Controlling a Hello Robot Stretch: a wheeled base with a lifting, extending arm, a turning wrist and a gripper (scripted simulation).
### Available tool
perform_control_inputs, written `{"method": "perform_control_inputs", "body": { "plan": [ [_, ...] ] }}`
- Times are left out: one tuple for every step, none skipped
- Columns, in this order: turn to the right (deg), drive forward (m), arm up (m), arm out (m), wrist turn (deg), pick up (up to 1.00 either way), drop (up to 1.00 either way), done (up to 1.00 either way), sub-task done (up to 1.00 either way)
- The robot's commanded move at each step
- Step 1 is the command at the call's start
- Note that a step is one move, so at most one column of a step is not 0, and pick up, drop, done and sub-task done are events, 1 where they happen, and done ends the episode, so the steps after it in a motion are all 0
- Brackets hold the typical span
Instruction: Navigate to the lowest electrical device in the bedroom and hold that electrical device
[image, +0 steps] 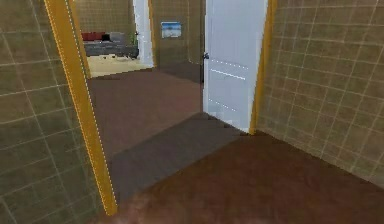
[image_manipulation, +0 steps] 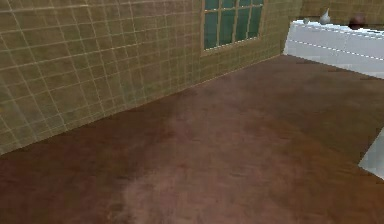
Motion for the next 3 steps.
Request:
{"method": "perform_control_inputs", "body": {
  "plan": [
    [0.0, 1.0, 0.0, 0.0, 0.0, 0.0, 0.0, 0.0, 0.0],
    [-15.0, 0.0, 0.0, 0.0, 0.0, 0.0, 0.0, 0.0, 0.0],
    [0.0, 0.05, 0.0, 0.0, 0.0, 0.0, 0.0, 0.0, 0.0]
  ]
}}
